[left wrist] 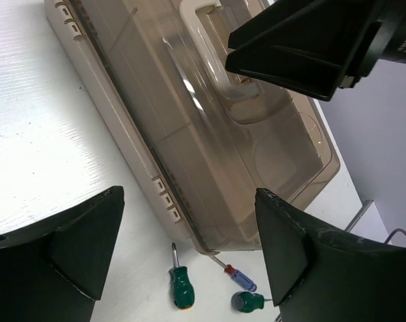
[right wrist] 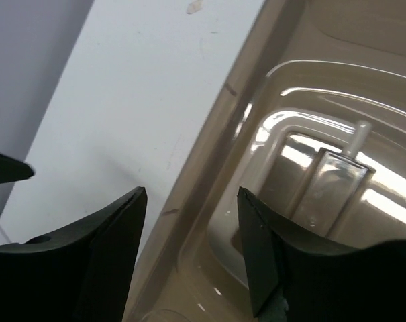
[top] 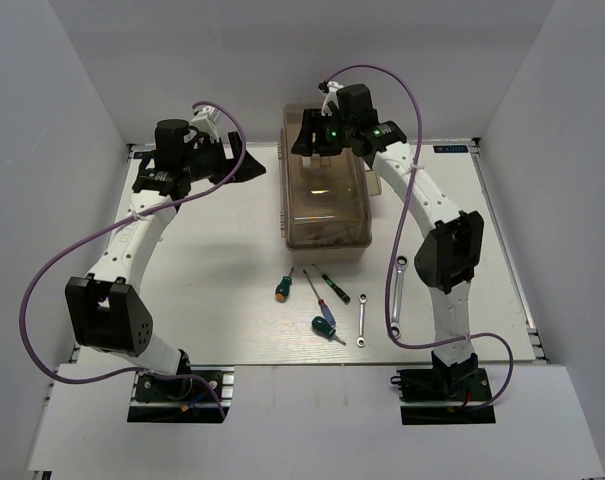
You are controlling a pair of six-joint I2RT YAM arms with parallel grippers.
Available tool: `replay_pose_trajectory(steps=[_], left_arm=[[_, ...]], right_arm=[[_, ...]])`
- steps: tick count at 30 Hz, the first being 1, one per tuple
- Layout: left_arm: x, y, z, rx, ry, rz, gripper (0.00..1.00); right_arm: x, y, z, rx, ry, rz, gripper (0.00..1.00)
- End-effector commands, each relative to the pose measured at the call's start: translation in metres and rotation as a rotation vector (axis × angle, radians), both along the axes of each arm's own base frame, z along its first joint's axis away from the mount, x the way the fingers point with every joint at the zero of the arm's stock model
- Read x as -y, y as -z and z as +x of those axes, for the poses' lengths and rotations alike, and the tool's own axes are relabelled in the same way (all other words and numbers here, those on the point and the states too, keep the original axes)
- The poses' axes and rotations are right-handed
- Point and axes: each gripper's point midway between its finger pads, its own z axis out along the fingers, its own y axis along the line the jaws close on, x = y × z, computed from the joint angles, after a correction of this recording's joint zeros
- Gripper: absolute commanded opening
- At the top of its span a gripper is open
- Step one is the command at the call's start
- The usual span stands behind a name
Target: Sort the tools into containers
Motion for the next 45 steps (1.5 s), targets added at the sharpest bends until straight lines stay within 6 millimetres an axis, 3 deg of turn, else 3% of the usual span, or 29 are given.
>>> replay_pose_trajectory(steps=[1,7,11,17,26,30,31,35,36,41,43,45], left_arm=[[0.006,-0.018,-0.002,0.047,0.031,-0.018,0.89],[0.007,-0.013,-0.004,0.037,0.04,-0.02,0.89],[0.007,-0.014,-0.003,0.046,0.04,-0.022,0.89],[0.007,-0.028,0.0,0.084,0.04,-0.027,0.89],[0.001,-0.055,0.006,0.152,-0.018,-0.07,0.88],[0.003,-0.062,0.022,0.146,-0.046,-0.107,0.85],[0.004,-0.063,0.026,0.147,-0.049,-0.118,0.85],[0.015,-0.061,0.042,0.131,-0.022,-0.176,0.84],[0.017,-0.069,0.046,0.138,-0.016,-0.196,0.84],[0.037,-0.067,0.062,0.111,0.057,-0.217,0.83],[0.043,-0.047,0.069,0.048,0.078,-0.233,0.81],[0.047,-0.043,0.071,0.036,0.097,-0.244,0.81]], right_arm=[[0.016,-0.005,0.005,0.038,0.092,-0.06,0.63],[0.022,0.005,0.006,0.029,0.127,-0.113,0.65],[0.024,0.02,-0.003,-0.067,0.168,-0.113,0.65],[0.016,0.046,-0.01,-0.177,0.197,-0.114,0.63],[0.003,0.063,-0.022,-0.276,0.155,-0.075,0.56],[-0.006,0.048,-0.024,-0.289,0.104,0.018,0.41],[-0.014,0.039,-0.027,-0.289,0.055,0.064,0.38],[-0.015,0.017,-0.022,-0.26,0.028,0.132,0.31],[-0.015,0.013,-0.021,-0.262,0.02,0.148,0.3],[-0.012,-0.003,-0.017,-0.251,0.001,0.209,0.25],[-0.008,-0.008,-0.014,-0.245,0.005,0.225,0.25],[-0.01,-0.013,-0.014,-0.239,-0.006,0.24,0.25]])
